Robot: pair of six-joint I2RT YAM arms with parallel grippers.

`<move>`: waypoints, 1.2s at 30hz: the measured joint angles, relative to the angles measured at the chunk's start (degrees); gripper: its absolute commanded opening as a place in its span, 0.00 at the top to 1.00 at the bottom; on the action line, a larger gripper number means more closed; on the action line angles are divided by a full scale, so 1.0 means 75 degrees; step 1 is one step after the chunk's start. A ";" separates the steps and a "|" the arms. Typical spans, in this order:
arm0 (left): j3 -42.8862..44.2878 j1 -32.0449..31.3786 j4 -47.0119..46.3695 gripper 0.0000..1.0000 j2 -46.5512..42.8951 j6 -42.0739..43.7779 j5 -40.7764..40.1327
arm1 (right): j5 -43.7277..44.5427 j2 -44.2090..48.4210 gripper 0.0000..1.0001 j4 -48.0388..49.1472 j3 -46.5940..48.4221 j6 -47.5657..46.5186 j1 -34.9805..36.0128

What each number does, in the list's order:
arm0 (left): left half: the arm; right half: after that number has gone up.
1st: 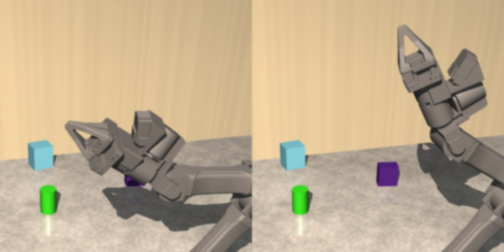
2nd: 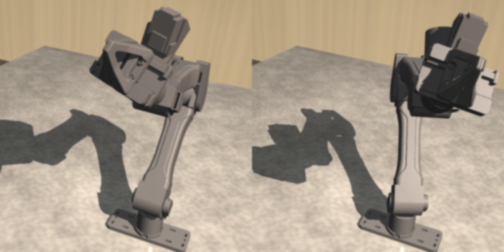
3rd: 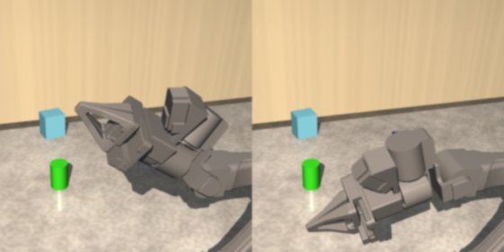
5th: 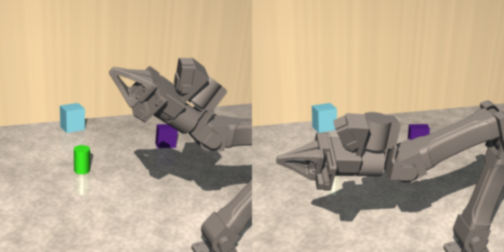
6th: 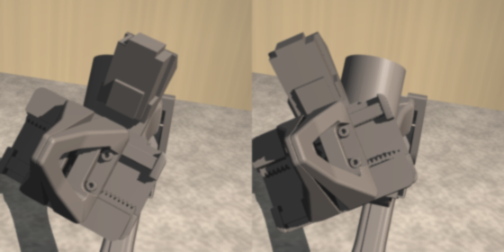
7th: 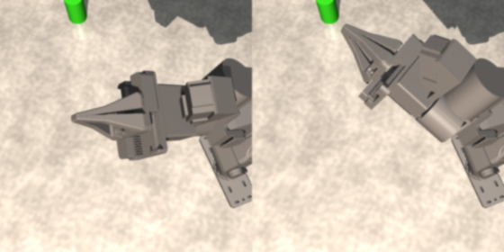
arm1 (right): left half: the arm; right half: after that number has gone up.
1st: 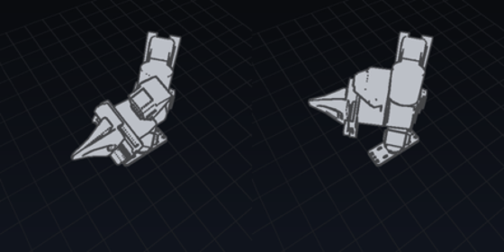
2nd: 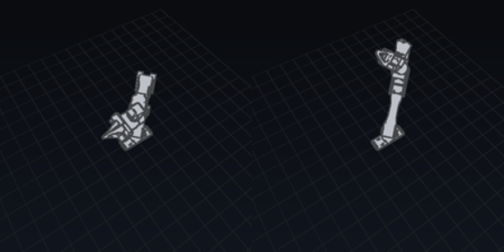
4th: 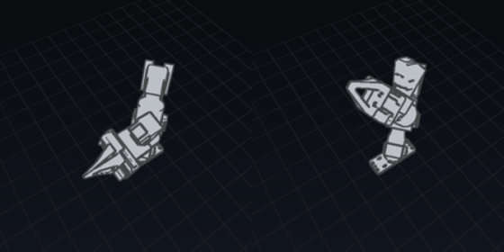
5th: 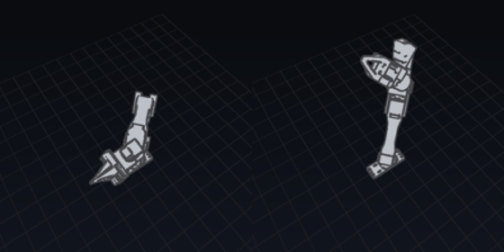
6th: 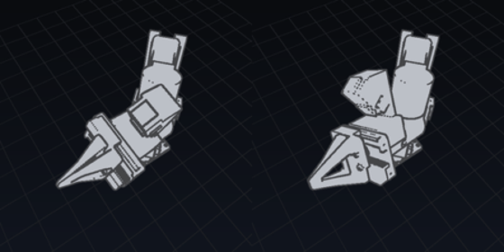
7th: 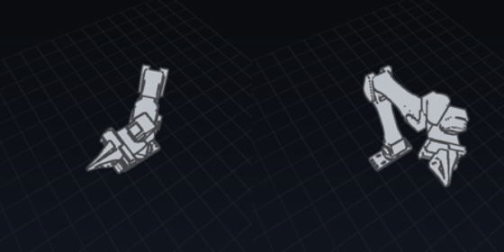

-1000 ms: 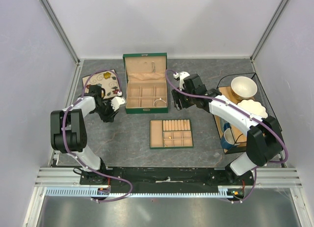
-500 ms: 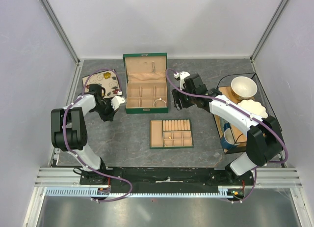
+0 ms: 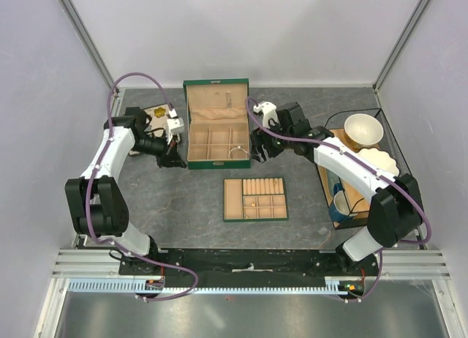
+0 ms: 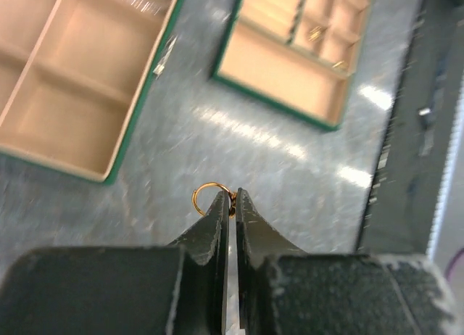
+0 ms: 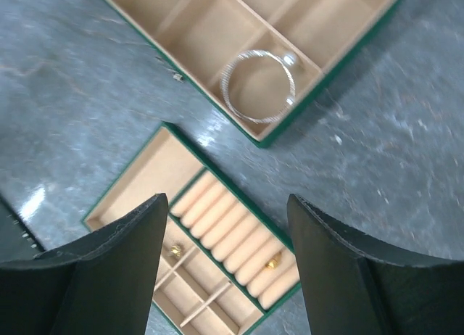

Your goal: Organize the mixed jewelry

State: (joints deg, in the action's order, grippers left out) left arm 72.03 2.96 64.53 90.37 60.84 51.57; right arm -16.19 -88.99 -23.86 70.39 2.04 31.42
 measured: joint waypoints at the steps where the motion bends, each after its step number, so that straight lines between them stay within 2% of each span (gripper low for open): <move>1: 0.0149 -0.0070 0.0224 0.98 -0.0003 0.0029 0.0242 | -0.0184 0.0006 0.23 0.0009 0.0096 -0.0090 0.0000; 5: 0.0906 -0.0717 0.1061 0.98 0.0000 0.0128 0.1341 | -0.1154 0.0181 0.22 -0.0023 0.0504 -0.0714 -0.0006; 15: 0.2052 -0.2410 0.1568 0.98 0.0082 0.0090 0.3045 | -0.3150 0.0965 0.28 -0.0554 0.1247 -0.2967 -0.0006; 19: 0.2261 -0.2646 0.1600 0.98 0.0146 -0.0099 0.3433 | -0.3649 0.1040 0.30 -0.1131 0.1320 -0.3955 0.0026; 25: 0.2407 -0.2815 0.1620 0.98 0.0149 -0.0393 0.3835 | -0.3783 0.1087 0.32 -0.1778 0.1338 -0.4951 0.0487; 36: 0.2323 -0.2853 0.1623 0.98 0.0146 -0.0568 0.4153 | -0.3649 0.1107 0.39 -0.1982 0.1661 -0.5581 0.1037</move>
State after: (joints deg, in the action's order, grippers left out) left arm 89.45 -18.44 76.71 91.46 56.58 82.72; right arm -43.55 -80.68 -38.72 82.85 -39.81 39.20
